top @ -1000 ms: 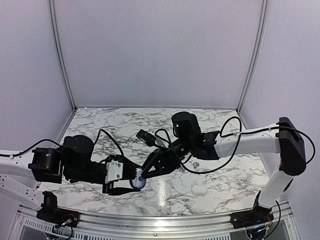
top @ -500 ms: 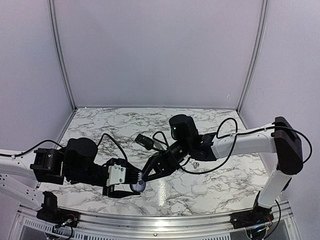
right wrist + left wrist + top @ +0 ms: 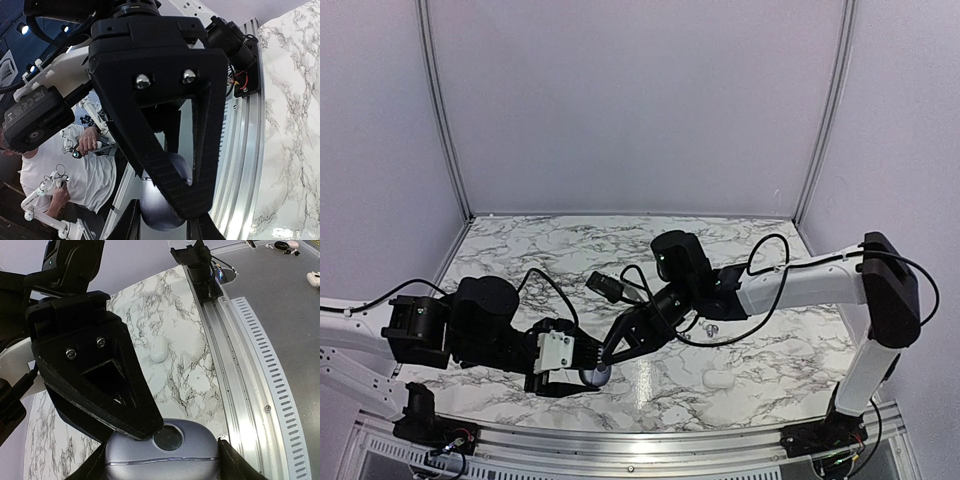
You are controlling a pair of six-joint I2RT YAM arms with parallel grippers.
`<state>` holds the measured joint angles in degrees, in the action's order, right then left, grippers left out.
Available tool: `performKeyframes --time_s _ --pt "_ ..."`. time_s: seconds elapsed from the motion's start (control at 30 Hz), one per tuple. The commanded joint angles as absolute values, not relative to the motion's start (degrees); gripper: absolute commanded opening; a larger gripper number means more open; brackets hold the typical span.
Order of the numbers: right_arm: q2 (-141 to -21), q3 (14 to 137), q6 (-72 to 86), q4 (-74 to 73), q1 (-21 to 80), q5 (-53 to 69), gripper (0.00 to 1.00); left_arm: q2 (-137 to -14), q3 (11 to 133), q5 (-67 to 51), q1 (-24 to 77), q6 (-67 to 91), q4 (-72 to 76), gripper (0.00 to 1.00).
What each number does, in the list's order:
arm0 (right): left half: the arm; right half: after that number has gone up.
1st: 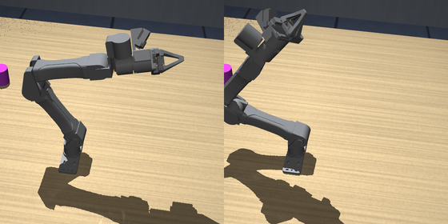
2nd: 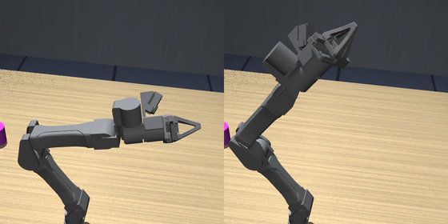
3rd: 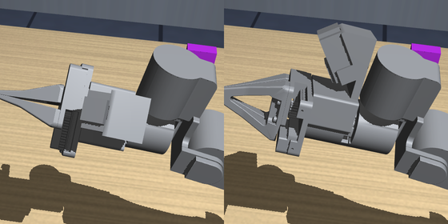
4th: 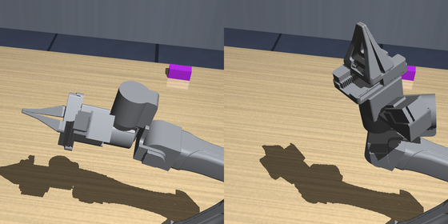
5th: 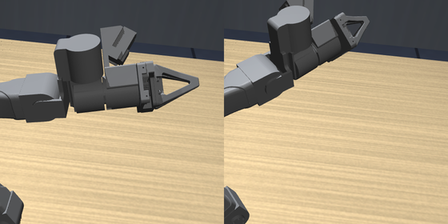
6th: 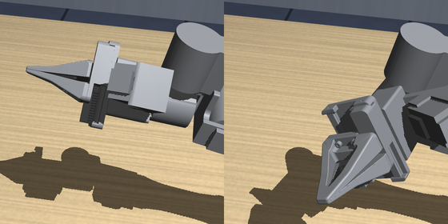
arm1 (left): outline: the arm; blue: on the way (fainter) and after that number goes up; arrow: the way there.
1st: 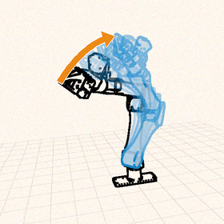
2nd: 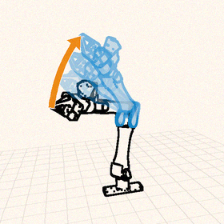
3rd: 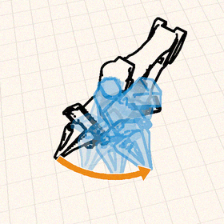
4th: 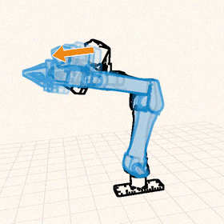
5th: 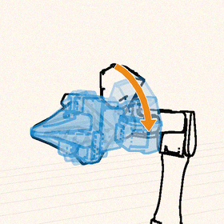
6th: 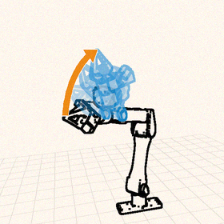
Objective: Insert the wireless bluetooth earbuds into the charging case
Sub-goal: Pass from the left arm to the right
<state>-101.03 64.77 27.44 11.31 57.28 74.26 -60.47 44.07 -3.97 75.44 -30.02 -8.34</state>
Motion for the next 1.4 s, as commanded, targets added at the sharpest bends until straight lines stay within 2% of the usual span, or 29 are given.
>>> performKeyframes --time_s 0.0,0.2,0.37,0.57,0.77,0.93,1.37 --pt "-101.2 68.5 24.8 11.4 58.5 73.4 0.25 -61.4 45.5 -4.5 75.9 -30.4 -8.0 0.42" --pt "-101.7 68.8 25.9 12.6 59.2 74.0 0.33 -62.1 45.5 -4.4 75.9 -30.5 -8.1 0.42" --pt "-102.1 69.1 26.4 13.1 59.3 73.7 0.28 -62.3 45.6 -3.9 75.9 -30.5 -8.0 0.42" --pt "-102.8 70.0 26.6 13.1 59.4 73.8 0.29 -62.7 45.7 -2.8 75.9 -30.1 -8.1 0.41" --pt "-103.3 70.0 27.5 14.4 59.9 74.2 0.35 -63.1 45.5 -2.5 75.9 -29.8 -8.0 0.42" --pt "-103.3 70.0 28.2 15.0 60.0 72.8 0.35 -63.2 45.7 -1.5 75.9 -29.8 -7.8 0.42" --pt "-103.0 67.3 34.0 24.4 60.0 71.6 0.2 -61.7 44.8 1.9 75.9 -28.8 -6.3 0.42"
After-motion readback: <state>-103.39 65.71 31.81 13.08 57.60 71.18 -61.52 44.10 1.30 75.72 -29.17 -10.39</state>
